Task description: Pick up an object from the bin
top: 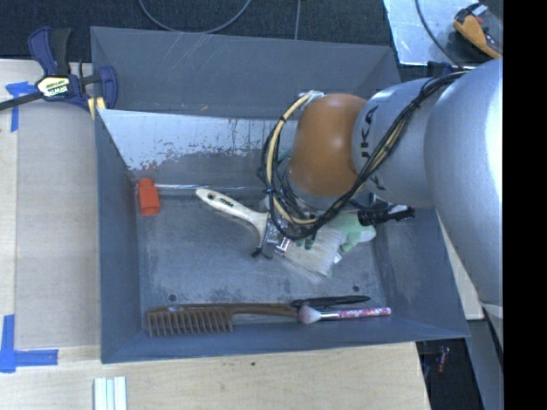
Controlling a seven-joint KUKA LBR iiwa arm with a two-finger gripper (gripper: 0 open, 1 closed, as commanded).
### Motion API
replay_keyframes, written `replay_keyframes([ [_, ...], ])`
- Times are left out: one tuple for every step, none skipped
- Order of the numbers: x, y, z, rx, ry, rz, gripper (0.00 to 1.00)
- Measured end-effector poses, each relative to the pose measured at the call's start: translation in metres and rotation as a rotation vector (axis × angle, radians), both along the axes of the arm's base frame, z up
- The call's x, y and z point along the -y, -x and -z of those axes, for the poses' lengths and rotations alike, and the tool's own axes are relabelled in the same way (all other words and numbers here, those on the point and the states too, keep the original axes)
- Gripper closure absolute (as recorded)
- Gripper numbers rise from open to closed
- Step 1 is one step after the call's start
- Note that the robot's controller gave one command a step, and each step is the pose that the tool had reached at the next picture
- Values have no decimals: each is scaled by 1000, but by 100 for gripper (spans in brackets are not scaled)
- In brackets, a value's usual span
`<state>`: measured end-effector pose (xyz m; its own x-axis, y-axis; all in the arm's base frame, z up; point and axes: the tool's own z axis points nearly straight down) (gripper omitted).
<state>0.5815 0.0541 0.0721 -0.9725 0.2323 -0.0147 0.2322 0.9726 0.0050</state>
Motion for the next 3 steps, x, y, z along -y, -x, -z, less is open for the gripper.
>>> replay_keyframes([
  [0,0,0,0,0,0,100],
  [0,4,-12,-10,1,1,100],
  [1,1,-47,1,0,0,100],
])
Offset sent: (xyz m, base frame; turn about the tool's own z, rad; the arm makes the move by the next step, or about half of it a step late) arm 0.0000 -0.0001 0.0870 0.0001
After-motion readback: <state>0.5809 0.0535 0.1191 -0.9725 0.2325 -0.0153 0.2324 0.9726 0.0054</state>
